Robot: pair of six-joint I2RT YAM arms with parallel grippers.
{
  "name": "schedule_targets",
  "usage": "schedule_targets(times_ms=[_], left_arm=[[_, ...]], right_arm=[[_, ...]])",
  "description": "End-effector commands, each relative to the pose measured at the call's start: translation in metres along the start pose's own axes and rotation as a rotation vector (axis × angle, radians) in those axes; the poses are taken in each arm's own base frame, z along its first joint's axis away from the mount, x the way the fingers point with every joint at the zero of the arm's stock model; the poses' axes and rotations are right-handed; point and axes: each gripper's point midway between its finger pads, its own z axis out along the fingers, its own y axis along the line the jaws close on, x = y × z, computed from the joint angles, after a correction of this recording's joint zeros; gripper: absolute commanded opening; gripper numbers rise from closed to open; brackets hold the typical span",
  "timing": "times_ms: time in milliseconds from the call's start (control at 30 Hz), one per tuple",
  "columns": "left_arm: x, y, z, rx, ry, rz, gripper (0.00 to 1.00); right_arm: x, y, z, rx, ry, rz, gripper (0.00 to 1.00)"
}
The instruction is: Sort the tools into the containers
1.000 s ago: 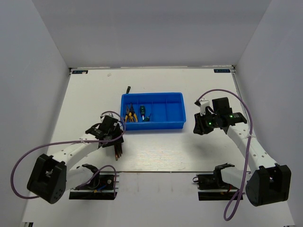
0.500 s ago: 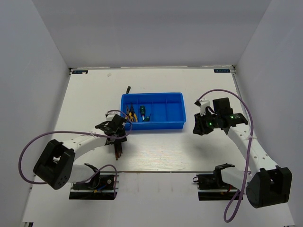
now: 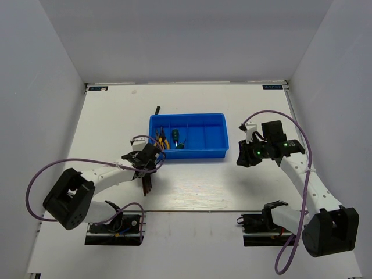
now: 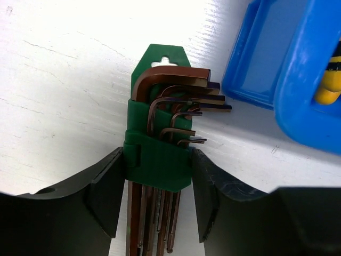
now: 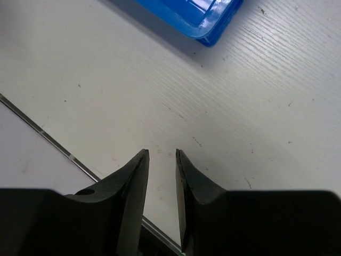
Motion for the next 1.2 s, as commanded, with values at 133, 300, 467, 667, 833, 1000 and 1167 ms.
schedule_targets(times_ms=[133, 300, 467, 667, 833, 1000, 1167], left_arm=[[0.063, 0.034, -0.002, -0.091, 0.199, 0.074, 0.18], [0.045, 0.029, -0.028, -0.053, 0.157, 0.02, 0.02], [0.006, 0.033, -0.069, 0.002, 0.036, -0.038, 0.0], [-0.025, 0.023, -0.092, 0.049, -0.029, -0.042, 0.0], [-0.059, -0.01, -0.108, 0.171, -0.1, -0.04, 0.0], [-0.091, -0.054, -0.126, 0.3, -0.129, 0.019, 0.0], [-0.133, -0.123, -0.139, 0.488, -0.198, 0.088, 0.0]], right_arm=[[-0.013, 0.007, -0.01, -0.017, -0.044, -0.028, 0.33], [-0.013, 0.007, -0.01, -0.021, -0.047, -0.027, 0.33], [-0.013, 0.008, -0.011, -0.023, -0.047, -0.028, 0.33], [-0.013, 0.01, -0.01, -0.033, -0.042, -0.028, 0.33], [-0.012, 0.009, -0.01, -0.029, -0.043, -0.024, 0.33], [-0.013, 0.008, -0.009, -0.03, -0.043, -0.026, 0.33], [-0.011, 0.007, -0.007, -0.026, -0.033, -0.025, 0.33]])
